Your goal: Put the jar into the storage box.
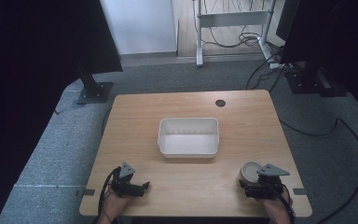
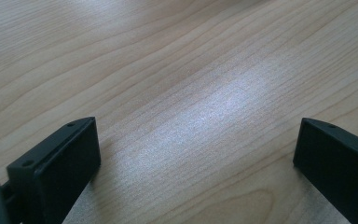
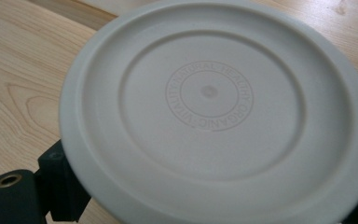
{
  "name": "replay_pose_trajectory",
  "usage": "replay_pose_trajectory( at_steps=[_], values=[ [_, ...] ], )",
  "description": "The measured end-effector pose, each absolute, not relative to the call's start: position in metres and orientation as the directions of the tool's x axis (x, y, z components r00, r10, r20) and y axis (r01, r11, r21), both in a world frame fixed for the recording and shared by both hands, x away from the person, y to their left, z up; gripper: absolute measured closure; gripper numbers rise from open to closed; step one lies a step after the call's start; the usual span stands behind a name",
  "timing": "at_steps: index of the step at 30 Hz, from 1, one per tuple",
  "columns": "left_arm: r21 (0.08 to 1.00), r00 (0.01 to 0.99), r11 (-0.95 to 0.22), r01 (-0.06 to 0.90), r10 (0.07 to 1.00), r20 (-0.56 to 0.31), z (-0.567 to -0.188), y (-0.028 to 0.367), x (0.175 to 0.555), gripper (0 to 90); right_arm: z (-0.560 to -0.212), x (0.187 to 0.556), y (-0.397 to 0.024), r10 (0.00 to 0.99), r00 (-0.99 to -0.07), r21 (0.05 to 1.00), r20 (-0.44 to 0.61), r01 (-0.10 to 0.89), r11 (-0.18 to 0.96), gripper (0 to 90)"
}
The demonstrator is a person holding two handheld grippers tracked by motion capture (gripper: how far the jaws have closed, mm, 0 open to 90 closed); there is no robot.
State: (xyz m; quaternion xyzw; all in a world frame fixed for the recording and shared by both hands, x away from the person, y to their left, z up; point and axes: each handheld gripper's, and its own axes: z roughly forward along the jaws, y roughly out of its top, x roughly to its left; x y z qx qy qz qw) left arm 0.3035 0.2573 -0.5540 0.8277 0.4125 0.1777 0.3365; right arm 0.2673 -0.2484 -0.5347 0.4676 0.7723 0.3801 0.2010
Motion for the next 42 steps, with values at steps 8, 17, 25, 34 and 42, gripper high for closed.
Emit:
replay_pose_trajectory(
  at_steps=[8, 17, 25, 34, 42],
  values=[
    [0.704, 0.596, -0.433, 0.563, 0.802, 0.016, -0.554, 0.257, 0.303, 0.2, -0.526, 0.266, -0.245, 0.878, -0.477, 0.791, 0.035, 0.550, 0.268, 9.2],
    [0.704, 0.596, -0.433, 0.563, 0.802, 0.016, -0.554, 0.257, 0.303, 0.2, -0.523, 0.269, -0.238, 0.873, -0.487, 0.789, 0.020, 0.544, 0.285, 9.1],
    [0.703, 0.597, -0.433, 0.563, 0.802, 0.017, -0.554, 0.257, 0.303, 0.2, -0.518, 0.272, -0.229, 0.869, -0.494, 0.795, 0.015, 0.533, 0.290, 9.2],
    [0.704, 0.597, -0.433, 0.563, 0.802, 0.017, -0.554, 0.257, 0.303, 0.2, -0.514, 0.278, -0.217, 0.858, -0.514, 0.799, 0.010, 0.520, 0.303, 9.1],
    [0.703, 0.597, -0.433, 0.563, 0.802, 0.017, -0.554, 0.257, 0.303, 0.1, -0.511, 0.282, -0.206, 0.851, -0.526, 0.804, 0.009, 0.510, 0.306, 9.2]
  ],
)
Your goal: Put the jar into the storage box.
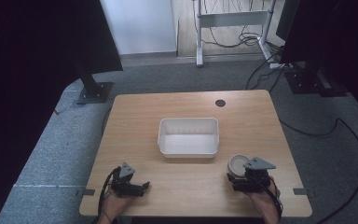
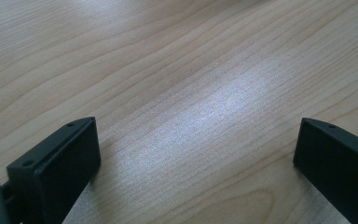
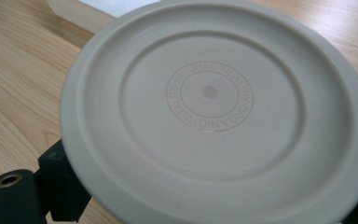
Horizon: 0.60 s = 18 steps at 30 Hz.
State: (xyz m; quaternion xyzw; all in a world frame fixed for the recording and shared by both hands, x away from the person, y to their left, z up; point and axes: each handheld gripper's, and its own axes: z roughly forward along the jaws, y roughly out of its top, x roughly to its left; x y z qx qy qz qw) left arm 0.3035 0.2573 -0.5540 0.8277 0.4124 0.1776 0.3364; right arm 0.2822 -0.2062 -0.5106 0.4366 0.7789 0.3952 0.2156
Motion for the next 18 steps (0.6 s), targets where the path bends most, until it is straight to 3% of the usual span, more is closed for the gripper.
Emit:
replay_pose_trajectory(
  at_steps=[18],
  values=[
    [0.704, 0.597, -0.433, 0.563, 0.802, 0.017, -0.554, 0.257, 0.303, 0.2, -0.504, 0.294, -0.179, 0.827, -0.563, 0.814, 0.006, 0.484, 0.323, 9.1]
  ],
)
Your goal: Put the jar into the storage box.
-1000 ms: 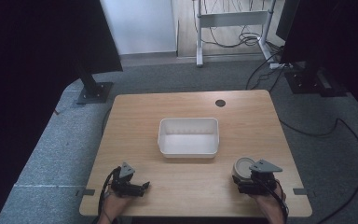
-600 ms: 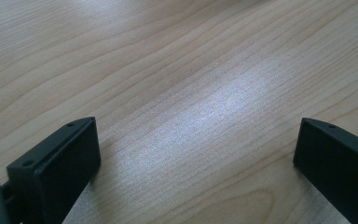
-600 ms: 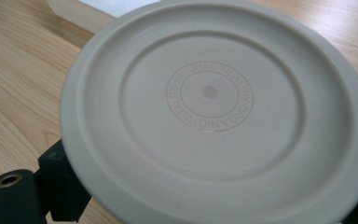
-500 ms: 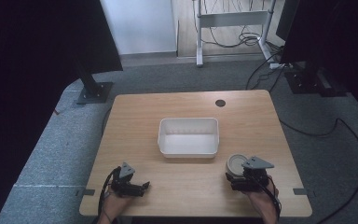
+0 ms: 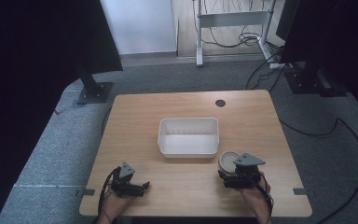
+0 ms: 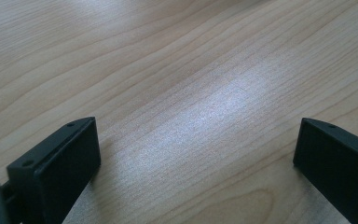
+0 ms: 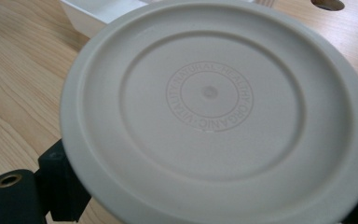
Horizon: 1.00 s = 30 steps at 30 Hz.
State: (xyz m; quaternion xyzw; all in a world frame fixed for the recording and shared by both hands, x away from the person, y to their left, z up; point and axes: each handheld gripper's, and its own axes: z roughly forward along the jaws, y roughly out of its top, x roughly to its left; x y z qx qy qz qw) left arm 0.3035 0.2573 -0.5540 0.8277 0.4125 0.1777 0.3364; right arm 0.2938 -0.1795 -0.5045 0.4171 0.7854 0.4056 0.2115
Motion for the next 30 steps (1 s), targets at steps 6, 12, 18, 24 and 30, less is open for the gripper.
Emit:
replay_pose_trajectory(
  at_steps=[6, 12, 18, 24, 30],
  values=[
    [0.703, 0.597, -0.433, 0.563, 0.802, 0.016, -0.554, 0.257, 0.303, 0.2, -0.504, 0.298, -0.171, 0.821, -0.570, 0.814, 0.008, 0.481, 0.326, 9.2],
    [0.703, 0.597, -0.434, 0.563, 0.802, 0.017, -0.554, 0.257, 0.303, 0.2, -0.503, 0.304, -0.163, 0.815, -0.580, 0.812, 0.005, 0.478, 0.335, 9.1],
    [0.702, 0.598, -0.437, 0.563, 0.801, 0.018, -0.554, 0.258, 0.303, 0.2, -0.503, 0.310, -0.155, 0.808, -0.590, 0.809, 0.004, 0.477, 0.344, 9.2],
    [0.703, 0.598, -0.436, 0.562, 0.801, 0.018, -0.554, 0.258, 0.304, 0.2, -0.501, 0.316, -0.147, 0.801, -0.599, 0.806, 0.005, 0.476, 0.351, 9.2],
    [0.703, 0.598, -0.436, 0.562, 0.801, 0.018, -0.554, 0.258, 0.304, 0.1, -0.498, 0.321, -0.137, 0.791, -0.611, 0.806, 0.002, 0.470, 0.360, 9.1]
  ],
)
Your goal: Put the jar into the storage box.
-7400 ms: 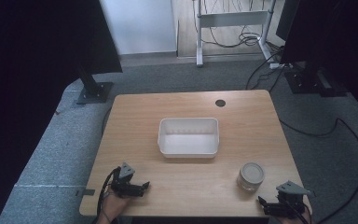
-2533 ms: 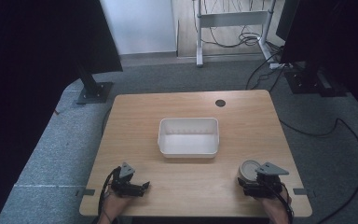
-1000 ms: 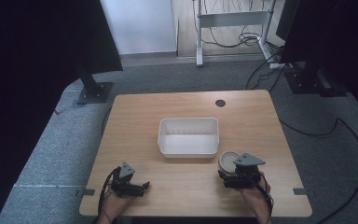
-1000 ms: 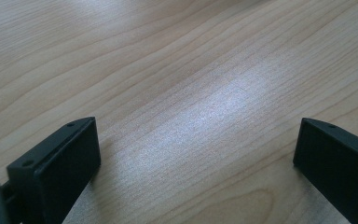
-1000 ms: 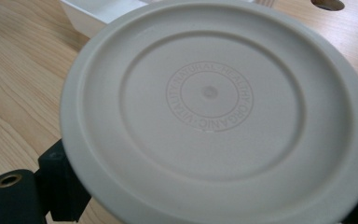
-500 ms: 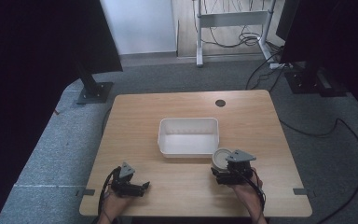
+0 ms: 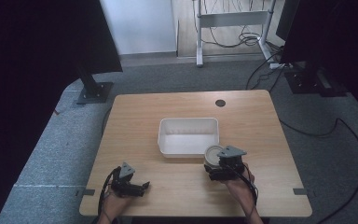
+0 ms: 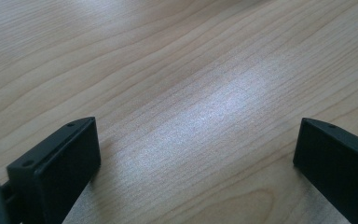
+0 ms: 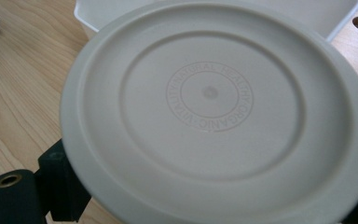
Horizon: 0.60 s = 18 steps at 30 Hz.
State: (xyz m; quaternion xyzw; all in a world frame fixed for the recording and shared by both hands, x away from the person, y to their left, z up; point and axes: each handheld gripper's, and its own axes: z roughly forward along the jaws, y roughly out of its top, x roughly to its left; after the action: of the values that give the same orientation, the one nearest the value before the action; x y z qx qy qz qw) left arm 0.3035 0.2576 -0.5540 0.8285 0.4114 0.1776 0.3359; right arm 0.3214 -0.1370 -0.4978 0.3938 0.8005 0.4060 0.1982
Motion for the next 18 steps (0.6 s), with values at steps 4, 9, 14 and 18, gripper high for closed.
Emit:
replay_pose_trajectory(
  at_steps=[4, 9, 14, 18],
  values=[
    [0.702, 0.598, -0.436, 0.563, 0.801, 0.018, -0.554, 0.258, 0.303, 0.2, -0.495, 0.325, -0.132, 0.786, -0.618, 0.807, 0.004, 0.466, 0.362, 9.2],
    [0.701, 0.598, -0.437, 0.563, 0.801, 0.018, -0.554, 0.258, 0.303, 0.2, -0.492, 0.328, -0.127, 0.783, -0.622, 0.808, 0.003, 0.462, 0.365, 9.1],
    [0.701, 0.598, -0.437, 0.563, 0.801, 0.019, -0.554, 0.258, 0.303, 0.2, -0.488, 0.331, -0.122, 0.779, -0.627, 0.813, -0.002, 0.453, 0.367, 9.2],
    [0.702, 0.598, -0.436, 0.563, 0.801, 0.018, -0.554, 0.258, 0.303, 0.2, -0.486, 0.335, -0.118, 0.777, -0.630, 0.813, -0.009, 0.448, 0.373, 9.2]
  ],
)
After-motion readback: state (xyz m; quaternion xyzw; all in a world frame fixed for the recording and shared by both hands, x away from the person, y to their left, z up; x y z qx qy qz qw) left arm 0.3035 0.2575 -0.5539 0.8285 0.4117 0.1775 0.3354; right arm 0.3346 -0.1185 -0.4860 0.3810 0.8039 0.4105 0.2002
